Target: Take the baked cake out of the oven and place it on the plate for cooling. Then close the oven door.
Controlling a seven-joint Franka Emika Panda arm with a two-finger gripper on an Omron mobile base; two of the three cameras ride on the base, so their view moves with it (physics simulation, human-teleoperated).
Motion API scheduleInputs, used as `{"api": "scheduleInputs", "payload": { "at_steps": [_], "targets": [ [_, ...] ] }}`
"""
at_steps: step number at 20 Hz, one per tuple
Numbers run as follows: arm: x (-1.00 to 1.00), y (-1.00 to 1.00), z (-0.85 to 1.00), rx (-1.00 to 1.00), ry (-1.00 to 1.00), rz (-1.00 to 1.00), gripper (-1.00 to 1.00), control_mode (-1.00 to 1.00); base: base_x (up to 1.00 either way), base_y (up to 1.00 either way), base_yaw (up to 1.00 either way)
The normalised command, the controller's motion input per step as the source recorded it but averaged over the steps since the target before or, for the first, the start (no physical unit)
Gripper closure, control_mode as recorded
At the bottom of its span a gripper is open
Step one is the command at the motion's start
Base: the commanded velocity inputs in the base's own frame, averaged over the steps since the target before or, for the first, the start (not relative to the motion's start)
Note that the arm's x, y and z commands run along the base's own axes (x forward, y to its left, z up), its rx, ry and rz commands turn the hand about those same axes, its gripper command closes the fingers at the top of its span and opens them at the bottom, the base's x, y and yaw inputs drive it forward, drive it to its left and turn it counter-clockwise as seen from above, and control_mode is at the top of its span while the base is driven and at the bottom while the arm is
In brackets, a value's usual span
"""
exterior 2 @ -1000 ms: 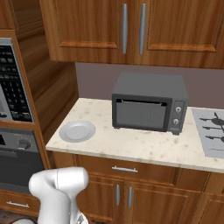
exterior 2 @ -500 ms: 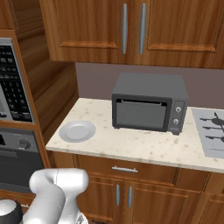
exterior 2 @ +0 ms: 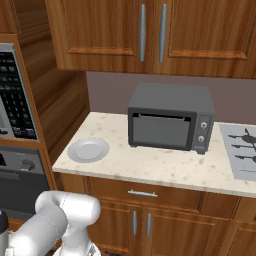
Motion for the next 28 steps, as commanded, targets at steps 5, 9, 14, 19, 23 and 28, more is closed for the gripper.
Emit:
{"api": "scheduleInputs", "payload": {
  "at_steps": [5, 9, 14, 19, 23, 28],
  "targets": [
    [0.43, 0.03, -0.29, 0.00, -0.05, 0.00, -1.00, -1.00, 0.00, 0.00, 0.00],
    [0.41, 0.13, -0.22, 0.00, -0.07, 0.00, -1.00, -1.00, 0.00, 0.00, 0.00],
    [0.34, 0.19, -0.26, 0.00, -0.02, 0.00, -1.00, -1.00, 0.00, 0.00, 0.00],
    [0.36, 0.21, -0.30, 0.00, 0.00, 0.00, -1.00, -1.00, 0.00, 0.00, 0.00],
    [0.37, 0.25, -0.30, 0.00, 0.00, 0.00, -1.00, -1.00, 0.00, 0.00, 0.00],
    [0.33, 0.26, -0.33, 0.00, 0.00, 0.00, -1.00, -1.00, 0.00, 0.00, 0.00]
  ]
}}
